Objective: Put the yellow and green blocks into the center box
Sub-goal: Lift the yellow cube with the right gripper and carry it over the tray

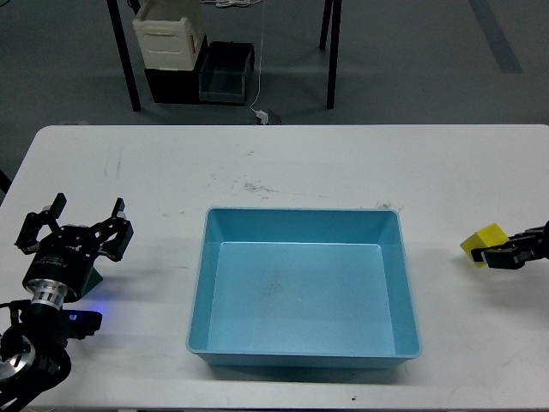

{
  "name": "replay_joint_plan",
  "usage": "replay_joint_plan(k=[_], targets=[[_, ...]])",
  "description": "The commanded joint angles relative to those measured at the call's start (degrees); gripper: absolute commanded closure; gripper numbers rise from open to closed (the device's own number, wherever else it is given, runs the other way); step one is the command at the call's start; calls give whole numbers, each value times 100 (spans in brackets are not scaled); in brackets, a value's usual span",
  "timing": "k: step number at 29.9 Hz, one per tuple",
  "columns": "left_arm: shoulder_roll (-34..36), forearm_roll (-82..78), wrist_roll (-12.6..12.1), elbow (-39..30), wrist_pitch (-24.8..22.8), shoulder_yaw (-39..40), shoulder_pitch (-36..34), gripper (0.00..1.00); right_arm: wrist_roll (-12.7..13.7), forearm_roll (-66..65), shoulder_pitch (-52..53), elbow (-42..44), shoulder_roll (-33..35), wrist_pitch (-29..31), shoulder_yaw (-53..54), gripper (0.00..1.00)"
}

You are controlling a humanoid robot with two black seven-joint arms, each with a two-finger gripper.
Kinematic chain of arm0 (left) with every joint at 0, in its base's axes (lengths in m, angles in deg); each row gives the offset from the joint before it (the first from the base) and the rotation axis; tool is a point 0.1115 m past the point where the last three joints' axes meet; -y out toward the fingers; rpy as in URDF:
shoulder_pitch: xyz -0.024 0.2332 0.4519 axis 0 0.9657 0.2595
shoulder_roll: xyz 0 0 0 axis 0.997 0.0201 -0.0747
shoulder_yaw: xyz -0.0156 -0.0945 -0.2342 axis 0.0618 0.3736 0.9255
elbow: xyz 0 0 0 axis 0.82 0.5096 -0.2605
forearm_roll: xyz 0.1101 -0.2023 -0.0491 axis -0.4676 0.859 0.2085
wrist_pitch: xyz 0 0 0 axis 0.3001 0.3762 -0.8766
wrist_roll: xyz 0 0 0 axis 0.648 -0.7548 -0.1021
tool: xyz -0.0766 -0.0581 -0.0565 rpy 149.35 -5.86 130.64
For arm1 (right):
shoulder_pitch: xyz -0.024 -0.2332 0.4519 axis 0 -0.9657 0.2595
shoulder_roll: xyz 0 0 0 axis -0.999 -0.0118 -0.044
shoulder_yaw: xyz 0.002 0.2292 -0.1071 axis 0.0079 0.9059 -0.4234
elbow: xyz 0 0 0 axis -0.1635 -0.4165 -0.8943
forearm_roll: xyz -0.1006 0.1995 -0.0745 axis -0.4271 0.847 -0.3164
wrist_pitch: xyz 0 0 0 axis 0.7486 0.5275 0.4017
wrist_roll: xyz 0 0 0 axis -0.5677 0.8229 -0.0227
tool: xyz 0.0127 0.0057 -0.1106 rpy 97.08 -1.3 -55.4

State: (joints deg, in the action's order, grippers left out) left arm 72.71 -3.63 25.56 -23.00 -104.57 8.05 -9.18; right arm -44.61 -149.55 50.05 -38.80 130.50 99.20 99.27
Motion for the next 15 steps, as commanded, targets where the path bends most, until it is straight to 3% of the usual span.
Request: replay_joint_plan(k=[1, 7, 15], targets=[[9, -5, 0, 14, 0, 3, 0, 0, 0, -7, 418, -83, 20, 0, 301, 100], [18, -5, 0, 23, 0, 3, -9, 0, 0, -138, 1358, -952, 72, 0, 38, 100], [18, -5, 0, 23, 0, 3, -9, 0, 0, -288, 3757, -2358, -146, 0, -2545, 100]])
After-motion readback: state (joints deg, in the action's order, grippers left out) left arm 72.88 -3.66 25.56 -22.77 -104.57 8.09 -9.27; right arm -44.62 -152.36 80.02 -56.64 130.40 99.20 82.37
